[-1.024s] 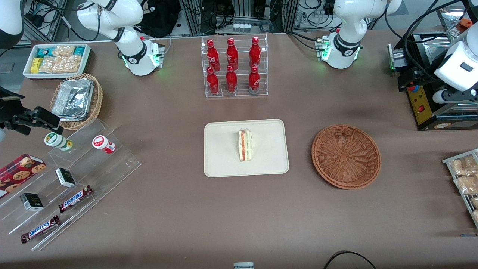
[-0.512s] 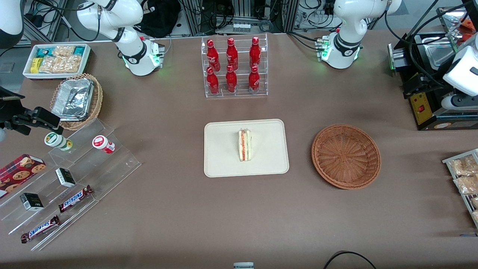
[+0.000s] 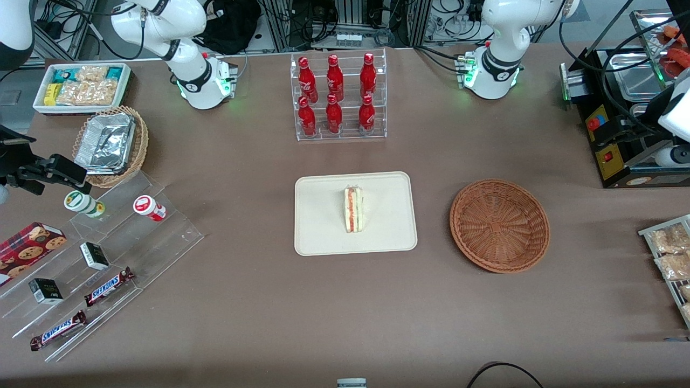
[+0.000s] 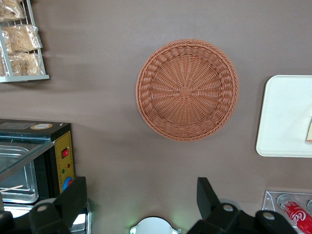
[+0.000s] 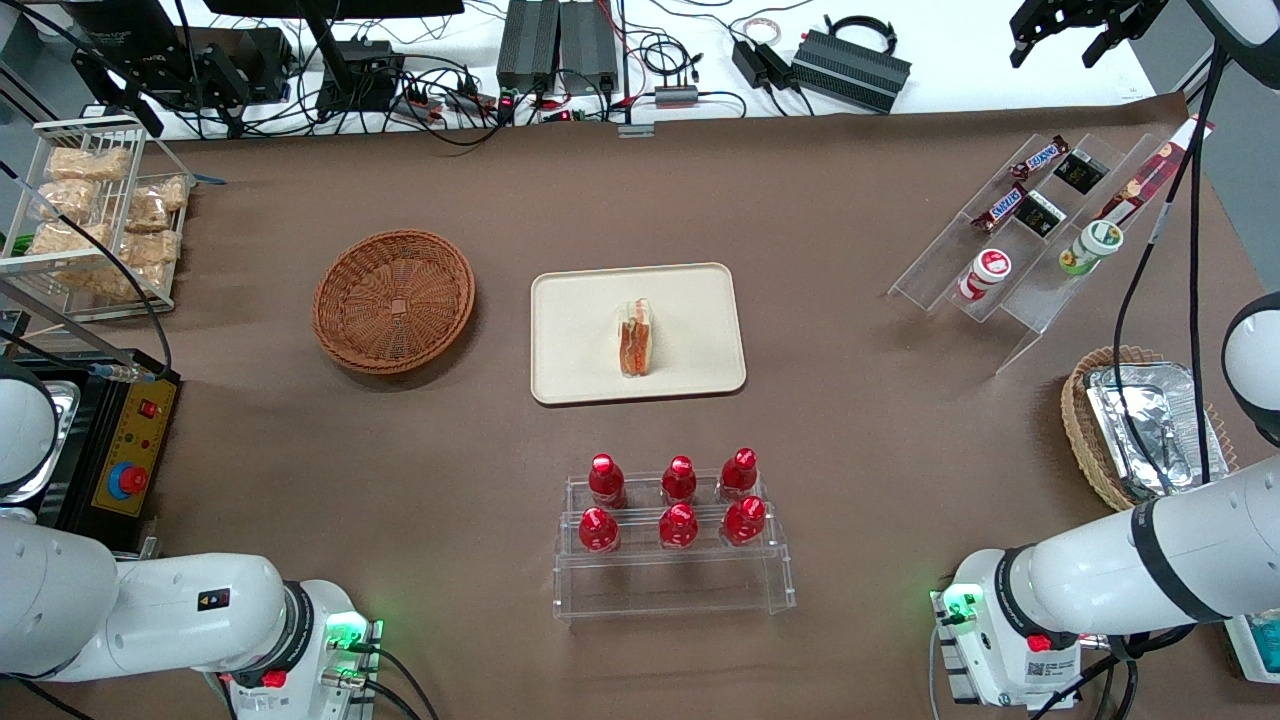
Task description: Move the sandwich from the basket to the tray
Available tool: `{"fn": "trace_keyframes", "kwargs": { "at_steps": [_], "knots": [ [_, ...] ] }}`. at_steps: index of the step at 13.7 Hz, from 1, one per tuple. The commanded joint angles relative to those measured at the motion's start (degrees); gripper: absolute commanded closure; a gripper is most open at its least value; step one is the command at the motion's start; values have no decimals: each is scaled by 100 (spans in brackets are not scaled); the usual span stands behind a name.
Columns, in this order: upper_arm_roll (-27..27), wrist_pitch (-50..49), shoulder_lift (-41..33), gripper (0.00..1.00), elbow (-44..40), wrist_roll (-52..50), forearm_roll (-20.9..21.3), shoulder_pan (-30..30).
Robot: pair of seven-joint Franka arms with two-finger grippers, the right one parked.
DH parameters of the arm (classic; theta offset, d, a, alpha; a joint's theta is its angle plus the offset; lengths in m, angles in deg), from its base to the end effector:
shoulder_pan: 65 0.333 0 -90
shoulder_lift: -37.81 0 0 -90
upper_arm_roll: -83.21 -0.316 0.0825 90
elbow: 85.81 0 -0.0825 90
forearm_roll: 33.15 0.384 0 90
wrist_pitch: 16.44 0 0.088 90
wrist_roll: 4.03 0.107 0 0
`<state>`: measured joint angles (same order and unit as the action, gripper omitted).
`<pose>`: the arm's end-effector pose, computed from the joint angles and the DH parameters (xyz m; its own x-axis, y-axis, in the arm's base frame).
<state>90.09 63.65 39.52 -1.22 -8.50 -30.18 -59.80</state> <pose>0.5456 -0.0086 0.6379 0.9930 0.0573 -0.1037 0.0517 -0.9971 -0.0564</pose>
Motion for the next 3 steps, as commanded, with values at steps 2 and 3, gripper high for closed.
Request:
{"fn": "trace_keyframes", "kwargs": {
  "at_steps": [2,3],
  "knots": [
    [16,-91,40,0,-171,42,-68,60],
    [77,-99,31,0,-162,42,-138,182]
  ]
}}
